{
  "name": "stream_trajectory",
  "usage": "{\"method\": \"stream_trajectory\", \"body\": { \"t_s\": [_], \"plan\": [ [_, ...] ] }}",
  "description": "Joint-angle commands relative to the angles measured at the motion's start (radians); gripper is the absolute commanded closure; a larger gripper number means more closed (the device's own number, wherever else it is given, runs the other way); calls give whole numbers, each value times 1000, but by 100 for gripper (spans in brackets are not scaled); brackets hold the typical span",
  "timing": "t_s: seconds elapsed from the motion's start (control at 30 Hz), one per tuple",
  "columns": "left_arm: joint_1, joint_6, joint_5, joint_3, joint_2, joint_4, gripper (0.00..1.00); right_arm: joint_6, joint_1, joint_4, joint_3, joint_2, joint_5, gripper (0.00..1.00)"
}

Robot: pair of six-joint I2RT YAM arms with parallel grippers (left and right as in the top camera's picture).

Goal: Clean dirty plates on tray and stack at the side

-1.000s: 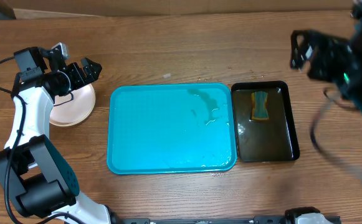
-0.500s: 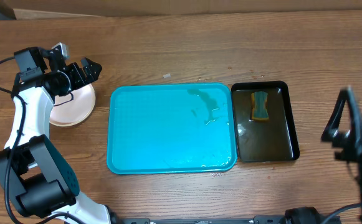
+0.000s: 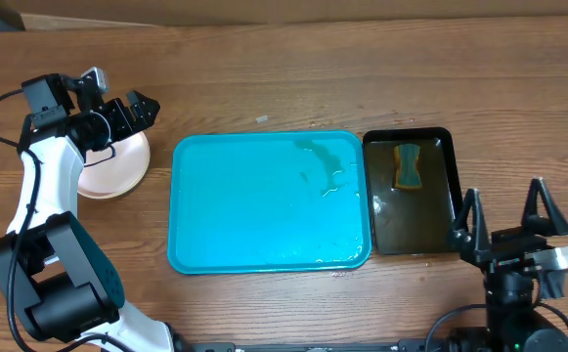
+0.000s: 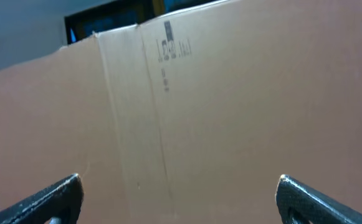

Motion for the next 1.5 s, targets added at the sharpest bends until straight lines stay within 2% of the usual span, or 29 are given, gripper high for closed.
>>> {"method": "stream_trajectory", "body": {
  "t_s": [0.0, 0.2, 0.6, 0.83, 1.47],
  "plan": [
    [-4, 21, -3, 21, -1, 3, 0, 1, -8, 16, -77, -45, -17, 0],
    [-4, 21, -2, 21, -1, 3, 0, 1, -8, -14, -159, -48, -70, 0],
    [-4, 21, -3, 21, -1, 3, 0, -107, -8, -399, -158, -48, -89, 0],
    [-4, 21, -3, 21, -1, 3, 0, -272, -8, -404, -158, -48, -87, 0],
    [-4, 21, -3, 21, -1, 3, 0, -272, -8, -404, -158, -48, -87, 0]
  ]
}}
